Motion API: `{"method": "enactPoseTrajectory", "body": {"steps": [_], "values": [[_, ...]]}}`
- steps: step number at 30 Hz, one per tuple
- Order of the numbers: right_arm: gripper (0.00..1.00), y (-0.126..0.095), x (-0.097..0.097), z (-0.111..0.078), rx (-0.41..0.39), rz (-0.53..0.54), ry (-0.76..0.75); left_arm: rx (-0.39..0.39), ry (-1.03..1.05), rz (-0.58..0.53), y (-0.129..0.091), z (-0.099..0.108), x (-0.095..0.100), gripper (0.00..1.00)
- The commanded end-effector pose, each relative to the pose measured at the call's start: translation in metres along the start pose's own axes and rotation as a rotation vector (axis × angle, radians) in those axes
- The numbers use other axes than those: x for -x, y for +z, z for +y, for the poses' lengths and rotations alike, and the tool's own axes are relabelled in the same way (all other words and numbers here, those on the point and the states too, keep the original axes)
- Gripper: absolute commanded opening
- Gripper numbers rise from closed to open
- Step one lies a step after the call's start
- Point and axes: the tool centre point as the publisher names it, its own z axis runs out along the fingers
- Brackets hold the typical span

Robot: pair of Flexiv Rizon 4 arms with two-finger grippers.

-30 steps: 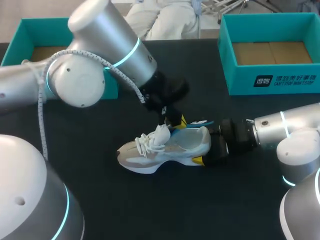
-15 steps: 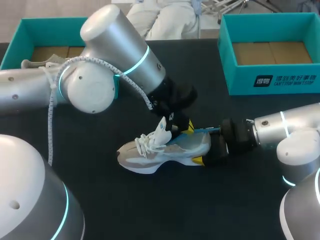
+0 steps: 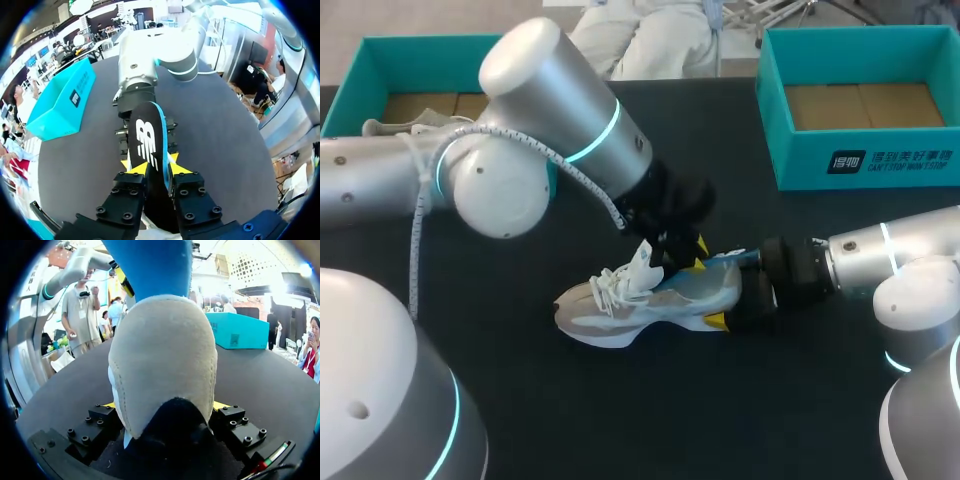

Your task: Take the shoe out of the shoebox, open the shoe tongue, remove and reinsert the insole, then place the shoe into the shoebox

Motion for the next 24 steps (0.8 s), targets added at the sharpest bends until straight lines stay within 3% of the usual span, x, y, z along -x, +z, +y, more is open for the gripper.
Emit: {"method": "enactPoseTrajectory", "body": {"steps": [1, 13, 24], "values": [[0.0, 0.009, 0.002, -0.008, -0.005, -0.001, 0.001, 0.03, 0.006, -0.057, 0.0, -0.001, -0.008, 0.26], [0.0, 0.009, 0.002, -0.008, -0.005, -0.001, 0.001, 0.066, 0.019, -0.229, 0.009, -0.004, -0.009, 0.32], [0.0, 0.009, 0.002, -0.008, -0.005, -0.001, 0.001, 0.083, 0.017, -0.378, 0.019, -0.003, -0.007, 0.31]]}}
